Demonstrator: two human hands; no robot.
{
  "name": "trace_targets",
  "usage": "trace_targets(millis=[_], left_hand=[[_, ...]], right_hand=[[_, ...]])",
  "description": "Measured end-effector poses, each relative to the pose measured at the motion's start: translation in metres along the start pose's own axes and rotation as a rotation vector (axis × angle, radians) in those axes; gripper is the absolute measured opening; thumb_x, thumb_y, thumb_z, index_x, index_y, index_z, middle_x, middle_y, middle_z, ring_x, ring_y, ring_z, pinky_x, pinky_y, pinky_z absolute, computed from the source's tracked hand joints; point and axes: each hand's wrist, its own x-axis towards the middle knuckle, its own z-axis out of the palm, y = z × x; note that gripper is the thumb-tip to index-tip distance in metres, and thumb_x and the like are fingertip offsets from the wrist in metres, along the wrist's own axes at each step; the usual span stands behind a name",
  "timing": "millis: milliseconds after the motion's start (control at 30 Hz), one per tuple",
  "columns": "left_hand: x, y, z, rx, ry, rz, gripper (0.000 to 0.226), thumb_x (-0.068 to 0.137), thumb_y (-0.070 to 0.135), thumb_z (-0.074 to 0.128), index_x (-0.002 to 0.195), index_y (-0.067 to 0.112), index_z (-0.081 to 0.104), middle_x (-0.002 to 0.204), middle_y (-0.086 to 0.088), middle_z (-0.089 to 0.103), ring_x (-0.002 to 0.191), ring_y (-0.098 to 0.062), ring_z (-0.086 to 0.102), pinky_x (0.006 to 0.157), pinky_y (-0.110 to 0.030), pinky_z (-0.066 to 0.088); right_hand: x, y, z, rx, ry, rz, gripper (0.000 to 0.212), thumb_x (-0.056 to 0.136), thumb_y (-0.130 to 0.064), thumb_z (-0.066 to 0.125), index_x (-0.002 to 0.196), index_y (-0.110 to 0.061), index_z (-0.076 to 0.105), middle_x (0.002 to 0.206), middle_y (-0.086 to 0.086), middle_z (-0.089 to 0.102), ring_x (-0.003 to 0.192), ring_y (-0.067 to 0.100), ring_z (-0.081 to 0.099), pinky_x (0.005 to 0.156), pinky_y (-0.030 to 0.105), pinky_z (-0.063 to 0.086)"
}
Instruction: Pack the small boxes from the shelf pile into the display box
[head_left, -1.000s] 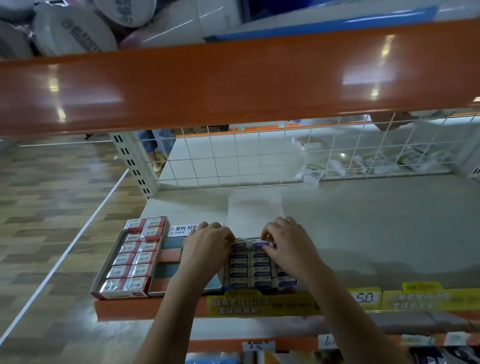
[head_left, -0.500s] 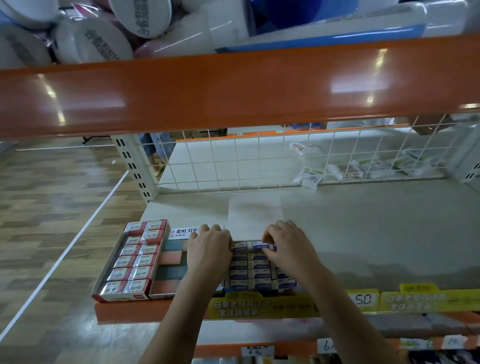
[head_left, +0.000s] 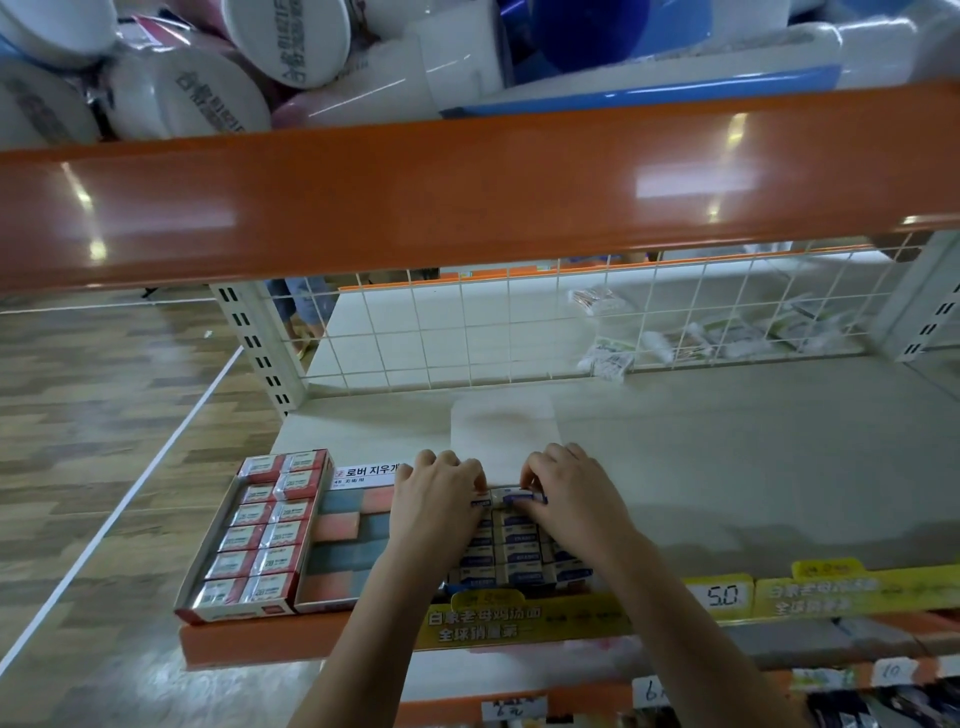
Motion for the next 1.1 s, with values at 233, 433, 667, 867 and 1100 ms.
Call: trace_targets(millis=[233, 433, 667, 867, 1100], left_hand=[[0.001, -0.004, 0.004, 0.005, 0.048, 0.066, 0.013, 0.091, 0.035, 0.050, 0.101, 0.029, 0.056, 0.106, 0.007, 0.059, 0.104, -0.018, 0.045, 0.089, -0.034, 0.028], [0.003, -0.007, 0.002, 0.034, 0.043, 0.176, 0.012, 0.092, 0.029, 0.048, 0.101, 0.029, 0.057, 0.105, 0.007, 0.061, 0.102, -0.018, 0.048, 0.087, -0.033, 0.030], [0.004, -0.013, -0.001, 0.102, 0.009, 0.263, 0.008, 0.092, 0.031, 0.045, 0.098, 0.028, 0.050, 0.103, 0.006, 0.056, 0.100, -0.018, 0.047, 0.083, -0.031, 0.029], [0.008, -0.014, -0.002, 0.133, -0.023, 0.318, 0.011, 0.093, 0.029, 0.045, 0.097, 0.029, 0.055, 0.108, 0.008, 0.055, 0.103, -0.016, 0.046, 0.085, -0.030, 0.031], [0.027, 0.027, -0.018, 0.036, 0.016, 0.405, 0.016, 0.092, 0.033, 0.051, 0.105, 0.030, 0.059, 0.111, 0.007, 0.060, 0.108, -0.017, 0.049, 0.090, -0.031, 0.037]], right_hand=[[-0.002, 0.001, 0.003, 0.013, 0.034, 0.028, 0.021, 0.087, -0.044, 0.057, 0.097, -0.026, 0.050, 0.100, -0.009, 0.050, 0.098, 0.011, 0.042, 0.084, 0.024, 0.036], [-0.005, 0.000, -0.002, 0.008, 0.003, 0.014, 0.020, 0.088, -0.042, 0.057, 0.097, -0.025, 0.051, 0.102, -0.008, 0.050, 0.102, 0.012, 0.041, 0.087, 0.024, 0.035], [-0.005, -0.006, -0.006, -0.017, -0.021, 0.039, 0.019, 0.090, -0.038, 0.056, 0.099, -0.022, 0.052, 0.105, -0.005, 0.051, 0.102, 0.013, 0.041, 0.087, 0.025, 0.034], [-0.005, -0.006, -0.009, -0.007, -0.036, 0.052, 0.019, 0.090, -0.034, 0.056, 0.102, -0.020, 0.054, 0.107, -0.003, 0.051, 0.104, 0.014, 0.042, 0.088, 0.026, 0.036], [-0.012, 0.018, -0.052, -0.004, -0.032, 0.061, 0.031, 0.094, -0.029, 0.053, 0.120, -0.011, 0.054, 0.123, 0.008, 0.053, 0.116, 0.023, 0.043, 0.097, 0.036, 0.038]])
